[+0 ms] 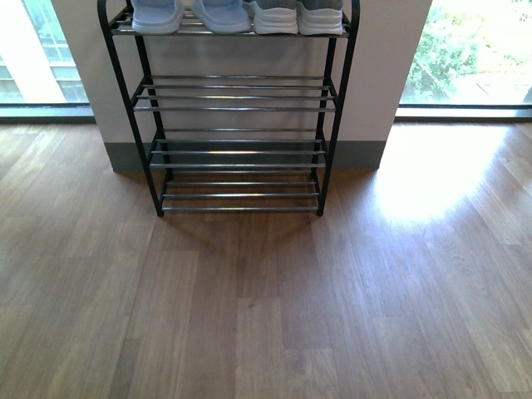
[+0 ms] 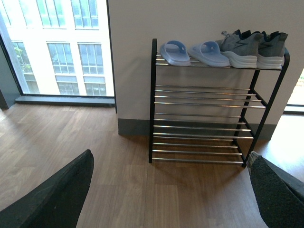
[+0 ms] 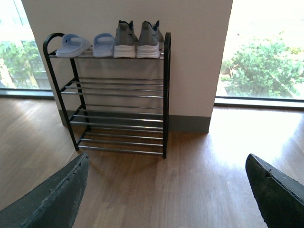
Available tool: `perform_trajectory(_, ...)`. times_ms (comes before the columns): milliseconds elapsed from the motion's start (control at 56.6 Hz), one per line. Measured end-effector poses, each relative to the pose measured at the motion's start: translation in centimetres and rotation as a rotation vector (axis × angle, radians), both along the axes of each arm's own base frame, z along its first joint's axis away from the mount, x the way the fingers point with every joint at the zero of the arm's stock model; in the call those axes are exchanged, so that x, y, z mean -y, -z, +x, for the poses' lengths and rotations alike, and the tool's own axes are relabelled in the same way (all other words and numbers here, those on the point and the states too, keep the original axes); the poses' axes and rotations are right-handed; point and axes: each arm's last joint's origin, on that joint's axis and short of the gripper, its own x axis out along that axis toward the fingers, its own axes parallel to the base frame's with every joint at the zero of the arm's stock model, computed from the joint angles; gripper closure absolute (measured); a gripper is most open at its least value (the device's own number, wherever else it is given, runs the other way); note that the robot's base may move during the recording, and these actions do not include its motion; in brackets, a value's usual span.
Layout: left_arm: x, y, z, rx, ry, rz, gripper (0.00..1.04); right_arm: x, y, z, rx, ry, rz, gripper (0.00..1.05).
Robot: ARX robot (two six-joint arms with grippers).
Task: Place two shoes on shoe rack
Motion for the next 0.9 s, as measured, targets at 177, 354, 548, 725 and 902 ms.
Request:
perform_trajectory(177, 0.0, 0.0, 0.0, 0.0, 0.0, 0.0, 0.09, 0.0, -0.01, -0.01, 0.002, 0.0, 0.0, 0.09)
perform_trajectory(354, 0.0, 0.0, 0.0, 0.0, 0.0, 0.0, 0.09, 0.0, -0.01, -0.01, 0.002, 0.0, 0.0, 0.09)
perform_trajectory(548, 0.0, 0.0, 0.0, 0.0, 0.0, 0.0, 0.09, 0.0, -0.01, -0.01, 0.002, 0.0, 0.0, 0.09)
perform_trajectory(725, 0.0, 0.0, 0.0, 0.0, 0.0, 0.0, 0.09, 0.0, -0.01, -0.01, 0.002, 0.0, 0.0, 0.09)
perform_trajectory(902, 0.0, 0.0, 0.0, 0.0, 0.0, 0.0, 0.09, 0.0, -0.01, -0.01, 0.002, 0.0, 0.0, 0.09)
